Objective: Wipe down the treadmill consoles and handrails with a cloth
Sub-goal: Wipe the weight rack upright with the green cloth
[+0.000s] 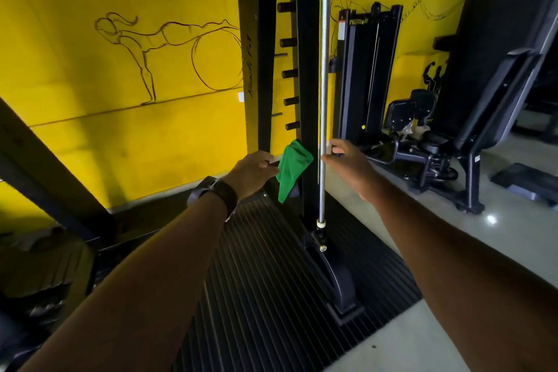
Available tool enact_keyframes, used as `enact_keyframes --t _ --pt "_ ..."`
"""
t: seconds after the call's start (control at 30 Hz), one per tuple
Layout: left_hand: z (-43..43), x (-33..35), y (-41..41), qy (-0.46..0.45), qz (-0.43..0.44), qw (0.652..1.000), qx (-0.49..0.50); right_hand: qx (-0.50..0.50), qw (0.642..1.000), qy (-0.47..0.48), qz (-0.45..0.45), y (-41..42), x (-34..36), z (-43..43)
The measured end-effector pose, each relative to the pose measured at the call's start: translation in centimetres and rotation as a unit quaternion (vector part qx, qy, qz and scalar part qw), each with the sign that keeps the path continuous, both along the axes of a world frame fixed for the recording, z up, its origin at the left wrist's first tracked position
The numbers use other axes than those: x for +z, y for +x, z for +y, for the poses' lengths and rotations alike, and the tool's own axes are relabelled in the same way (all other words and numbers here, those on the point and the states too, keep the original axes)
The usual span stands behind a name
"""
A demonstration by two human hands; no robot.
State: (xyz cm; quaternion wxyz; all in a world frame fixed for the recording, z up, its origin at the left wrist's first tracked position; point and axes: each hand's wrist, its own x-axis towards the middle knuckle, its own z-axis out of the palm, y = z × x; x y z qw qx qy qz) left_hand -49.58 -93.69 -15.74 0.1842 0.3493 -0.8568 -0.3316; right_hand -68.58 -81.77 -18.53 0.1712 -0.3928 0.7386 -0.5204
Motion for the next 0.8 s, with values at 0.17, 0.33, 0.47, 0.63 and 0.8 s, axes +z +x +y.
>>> enact_keyframes --t 0.17,0.33,0.47,0.63,0.8 --pt "-11.0 -3.5 -7.6 -0.031 -0.055 0.998 -0.032 -0.017 0.999 0.028 0.023 -6.7 -4.2 -10.4" --pt "-20.2 -5.8 -15.7 -0.007 -0.092 0.994 -0.055 -0.030 0.997 0.068 0.024 -13.3 -7.3 -19.3" --pt "-26.3 -7.9 -21.7 -0.017 -0.119 0.990 -0.071 -0.035 0.995 0.092 0.010 -16.8 -9.5 -24.9" --pt "-33.8 -12.6 -29.0 0.045 -0.144 0.985 -0.087 -0.056 0.991 0.118 0.006 -21.2 -13.9 -32.3" --pt "-40.6 -18.4 -34.3 0.039 -0.169 0.977 -0.127 -0.090 0.986 0.137 -0.004 -24.4 -18.9 -39.5"
